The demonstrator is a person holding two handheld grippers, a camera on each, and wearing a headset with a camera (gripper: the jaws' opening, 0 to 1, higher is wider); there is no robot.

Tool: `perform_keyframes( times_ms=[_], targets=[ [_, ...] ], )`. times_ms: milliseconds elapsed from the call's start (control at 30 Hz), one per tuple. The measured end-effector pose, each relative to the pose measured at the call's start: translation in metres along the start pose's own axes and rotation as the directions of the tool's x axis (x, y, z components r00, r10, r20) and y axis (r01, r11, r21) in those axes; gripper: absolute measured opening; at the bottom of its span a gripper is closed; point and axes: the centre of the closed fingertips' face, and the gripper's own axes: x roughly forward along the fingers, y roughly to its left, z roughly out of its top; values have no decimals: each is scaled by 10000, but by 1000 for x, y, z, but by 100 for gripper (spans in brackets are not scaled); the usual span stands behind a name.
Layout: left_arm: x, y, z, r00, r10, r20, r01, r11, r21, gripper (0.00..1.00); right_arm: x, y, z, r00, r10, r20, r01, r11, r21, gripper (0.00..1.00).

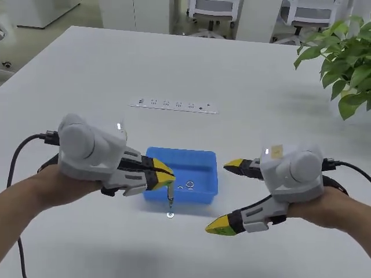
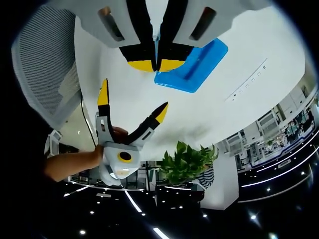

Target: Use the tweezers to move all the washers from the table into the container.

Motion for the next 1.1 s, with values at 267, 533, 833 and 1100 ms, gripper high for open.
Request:
perform_keyframes(
  times_ms=[267, 533, 833, 1100],
  targets=[
    [5, 1, -8, 10000, -11, 0, 11, 9999, -108, 5, 0, 4, -4, 9997, -164, 171, 158, 9992, 356, 95],
    [9, 1, -10, 10000, -45, -63, 44, 9999, -158, 5, 0, 4, -3, 9989, -284, 369, 263, 9981, 561, 100],
    [12, -1, -14, 9998, -123, -164, 121, 9998, -154, 5, -1, 5, -9, 9992, -307, 241, 290, 9973, 668, 100],
    [14, -4, -18, 9994, -222, -282, 219, 9997, -108, 5, 1, 6, -11, 9995, -263, 161, 252, 9973, 685, 100]
  ],
)
